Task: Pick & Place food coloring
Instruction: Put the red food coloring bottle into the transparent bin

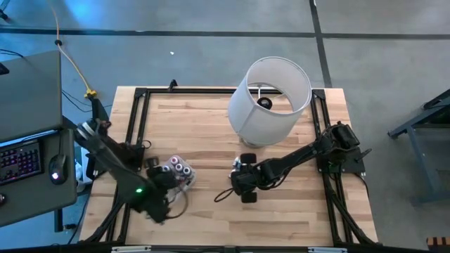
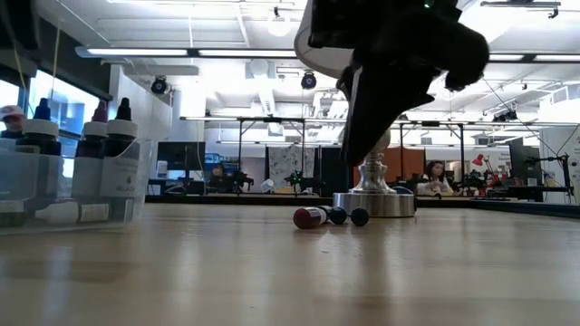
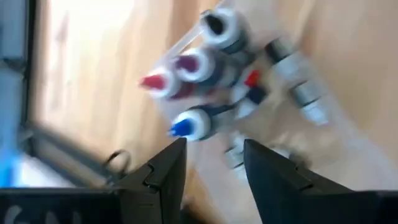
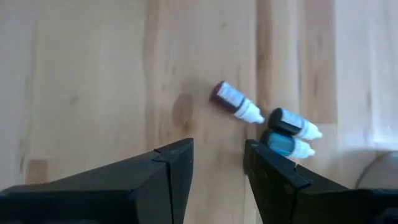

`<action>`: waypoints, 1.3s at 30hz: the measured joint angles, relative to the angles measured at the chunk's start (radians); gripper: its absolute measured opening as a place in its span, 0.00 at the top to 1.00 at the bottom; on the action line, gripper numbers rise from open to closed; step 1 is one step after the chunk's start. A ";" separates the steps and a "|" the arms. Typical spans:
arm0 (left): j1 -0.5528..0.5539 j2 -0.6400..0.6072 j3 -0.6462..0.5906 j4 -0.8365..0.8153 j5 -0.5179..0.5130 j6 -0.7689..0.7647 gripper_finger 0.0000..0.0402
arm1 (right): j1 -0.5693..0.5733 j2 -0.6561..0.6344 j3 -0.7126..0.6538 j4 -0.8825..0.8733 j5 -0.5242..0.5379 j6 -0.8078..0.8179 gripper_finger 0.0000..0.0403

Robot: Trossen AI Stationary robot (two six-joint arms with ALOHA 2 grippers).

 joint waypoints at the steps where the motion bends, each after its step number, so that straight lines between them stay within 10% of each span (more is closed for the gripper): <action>1: -0.030 -0.035 -0.022 0.026 -0.025 -0.036 0.61 | 0.000 0.000 0.000 0.002 -0.013 -0.020 0.66; 11: -0.260 -0.363 -0.301 0.442 -0.400 -0.084 0.61 | -0.029 0.001 -0.001 0.188 -0.082 -0.315 0.66; 39: -0.250 -0.379 -0.364 0.577 -0.440 -0.063 0.61 | -0.200 0.177 0.003 0.197 -0.283 -0.449 0.57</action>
